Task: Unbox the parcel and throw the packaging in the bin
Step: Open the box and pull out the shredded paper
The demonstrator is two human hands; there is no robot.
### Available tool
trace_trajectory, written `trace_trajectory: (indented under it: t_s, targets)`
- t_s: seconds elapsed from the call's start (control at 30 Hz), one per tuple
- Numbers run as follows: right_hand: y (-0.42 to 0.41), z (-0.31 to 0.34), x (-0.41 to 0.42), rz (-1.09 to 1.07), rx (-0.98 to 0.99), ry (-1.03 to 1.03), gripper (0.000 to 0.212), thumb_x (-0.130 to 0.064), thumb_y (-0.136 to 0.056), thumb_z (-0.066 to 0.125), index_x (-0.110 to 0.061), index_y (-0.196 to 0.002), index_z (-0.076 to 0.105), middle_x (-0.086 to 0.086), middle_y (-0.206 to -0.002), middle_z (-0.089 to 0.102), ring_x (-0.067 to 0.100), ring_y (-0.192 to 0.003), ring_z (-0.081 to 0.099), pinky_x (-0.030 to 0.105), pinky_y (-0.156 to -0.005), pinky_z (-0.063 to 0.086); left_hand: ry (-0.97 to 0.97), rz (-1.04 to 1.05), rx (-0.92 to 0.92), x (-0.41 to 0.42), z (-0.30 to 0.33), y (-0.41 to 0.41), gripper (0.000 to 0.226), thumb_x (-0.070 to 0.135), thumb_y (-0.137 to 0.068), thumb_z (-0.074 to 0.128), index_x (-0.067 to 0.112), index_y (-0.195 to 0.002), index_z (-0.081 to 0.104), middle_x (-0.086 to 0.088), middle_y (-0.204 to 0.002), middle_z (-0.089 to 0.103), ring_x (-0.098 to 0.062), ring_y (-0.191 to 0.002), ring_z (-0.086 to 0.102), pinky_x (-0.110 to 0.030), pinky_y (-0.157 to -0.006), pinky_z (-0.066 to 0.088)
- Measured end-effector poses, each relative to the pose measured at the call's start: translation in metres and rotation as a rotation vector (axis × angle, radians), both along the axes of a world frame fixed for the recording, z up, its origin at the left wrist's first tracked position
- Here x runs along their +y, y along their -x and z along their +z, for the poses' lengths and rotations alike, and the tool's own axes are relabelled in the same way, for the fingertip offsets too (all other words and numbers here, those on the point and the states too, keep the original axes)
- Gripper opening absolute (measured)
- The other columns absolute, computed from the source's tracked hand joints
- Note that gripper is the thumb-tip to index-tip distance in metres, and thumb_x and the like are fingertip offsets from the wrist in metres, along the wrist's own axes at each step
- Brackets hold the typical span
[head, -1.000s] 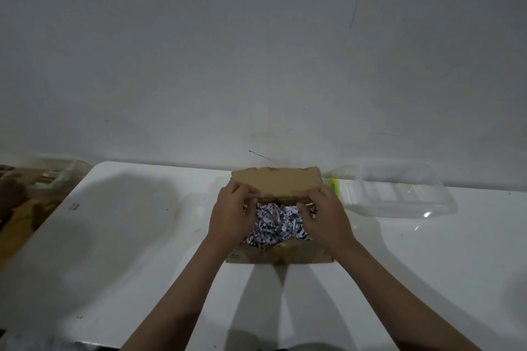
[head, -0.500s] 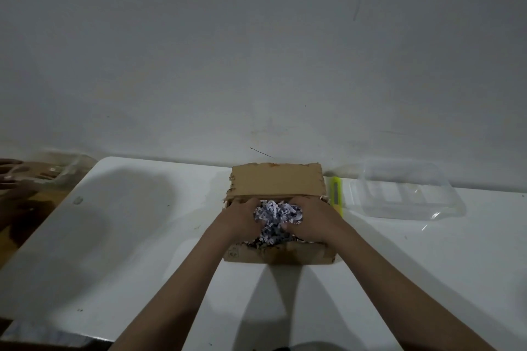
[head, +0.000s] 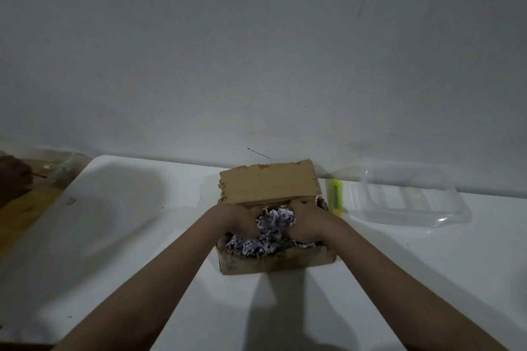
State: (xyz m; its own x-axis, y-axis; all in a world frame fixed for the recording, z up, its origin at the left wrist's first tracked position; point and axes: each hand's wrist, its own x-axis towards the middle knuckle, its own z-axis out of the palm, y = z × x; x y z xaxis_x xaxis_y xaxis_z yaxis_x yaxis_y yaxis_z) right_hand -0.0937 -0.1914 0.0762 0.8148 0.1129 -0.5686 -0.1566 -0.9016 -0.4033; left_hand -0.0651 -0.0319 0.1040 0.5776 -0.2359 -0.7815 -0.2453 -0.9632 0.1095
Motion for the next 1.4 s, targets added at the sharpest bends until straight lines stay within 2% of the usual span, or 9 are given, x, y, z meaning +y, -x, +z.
trace_trajectory:
  t_s: [0.07,0.13,0.23,0.43,0.63,0.83,0.93,1.1,1.4]
  targets:
    - [0.003,-0.008,-0.005,-0.010,0.038,-0.001,0.069,-0.042,-0.089,0.052,-0.019,-0.145,0.019,0.019,-0.155,0.011,0.037,-0.130,0.038,0.041,-0.097,0.042,0.017,0.016,0.009,0.001,0.005,0.004,0.066,0.026,-0.097,0.038,0.026,-0.150,0.000,-0.022,-0.133,0.046,-0.024,-0.068,0.061,-0.031,-0.057,0.055]
    - [0.007,-0.012,-0.008,-0.025,0.041,-0.031,0.072,-0.045,-0.090,0.050,-0.023,-0.147,0.013,0.018,-0.156,0.004,0.037,-0.134,0.035,0.041,-0.101,0.038,0.049,0.013,-0.039,0.002,0.003,0.007,0.063,0.030,-0.099,0.036,0.024,-0.151,0.001,-0.019,-0.152,0.025,-0.027,-0.096,0.059,-0.029,-0.070,0.048]
    - [0.011,-0.015,-0.010,-0.050,0.018,-0.105,0.068,-0.042,-0.091,0.052,-0.025,-0.146,0.017,0.016,-0.156,0.009,0.033,-0.139,0.027,0.040,-0.105,0.034,0.165,0.095,-0.023,0.005,-0.004,0.011,0.064,0.036,-0.099,0.036,0.027,-0.150,0.000,-0.009,-0.159,0.009,-0.034,-0.136,0.032,-0.034,-0.097,0.042]
    - [0.012,-0.018,-0.008,-0.080,0.003,-0.149,0.069,-0.046,-0.088,0.055,-0.031,-0.144,0.019,0.014,-0.155,0.008,0.033,-0.138,0.030,0.038,-0.108,0.032,0.363,0.287,0.026,0.011,-0.036,0.017,0.075,0.036,-0.094,0.046,0.032,-0.149,-0.004,-0.008,-0.159,-0.004,-0.033,-0.145,-0.005,-0.047,-0.117,0.012]
    - [0.013,-0.022,-0.009,-0.113,-0.020,-0.228,0.067,-0.042,-0.084,0.062,-0.030,-0.141,0.027,0.014,-0.150,0.021,0.030,-0.133,0.035,0.034,-0.105,0.035,0.561,0.582,0.115,0.011,-0.050,0.021,0.090,0.042,-0.068,0.054,0.048,-0.144,0.008,-0.007,-0.158,0.010,-0.031,-0.143,0.015,-0.049,-0.114,0.026]
    - [0.014,-0.028,-0.007,-0.170,-0.019,-0.315,0.070,-0.041,-0.080,0.067,-0.029,-0.139,0.032,0.009,-0.147,0.028,0.026,-0.136,0.028,0.038,-0.110,0.033,0.707,0.661,0.120,0.013,-0.060,0.028,0.072,0.021,-0.088,0.059,0.038,-0.146,0.018,0.000,-0.148,0.035,-0.021,-0.129,0.038,-0.034,-0.105,0.036]
    - [0.014,-0.030,-0.007,-0.200,0.015,-0.363,0.075,-0.043,-0.077,0.069,-0.026,-0.139,0.031,0.006,-0.146,0.034,0.026,-0.132,0.037,0.040,-0.107,0.039,0.772,0.659,0.101,0.014,-0.059,0.031,0.068,0.018,-0.090,0.058,0.034,-0.145,0.022,0.002,-0.144,0.038,-0.018,-0.126,0.040,-0.031,-0.104,0.036]
    - [0.013,-0.030,-0.007,-0.192,0.027,-0.424,0.069,-0.031,-0.082,0.069,-0.020,-0.139,0.031,0.002,-0.136,0.047,0.020,-0.122,0.048,0.031,-0.100,0.041,0.857,0.683,0.149,0.020,-0.059,0.032,0.066,0.010,-0.089,0.060,0.029,-0.143,0.028,-0.002,-0.140,0.044,-0.021,-0.127,0.043,-0.038,-0.109,0.037]
    - [0.015,-0.034,-0.012,-0.298,0.050,-0.633,0.063,-0.019,-0.081,0.072,-0.014,-0.134,0.039,0.000,-0.119,0.056,0.020,-0.113,0.056,0.038,-0.099,0.048,0.966,0.698,0.205,0.026,-0.065,0.030,0.067,-0.001,-0.085,0.062,0.024,-0.140,0.032,-0.004,-0.132,0.054,-0.020,-0.120,0.053,-0.040,-0.105,0.043]
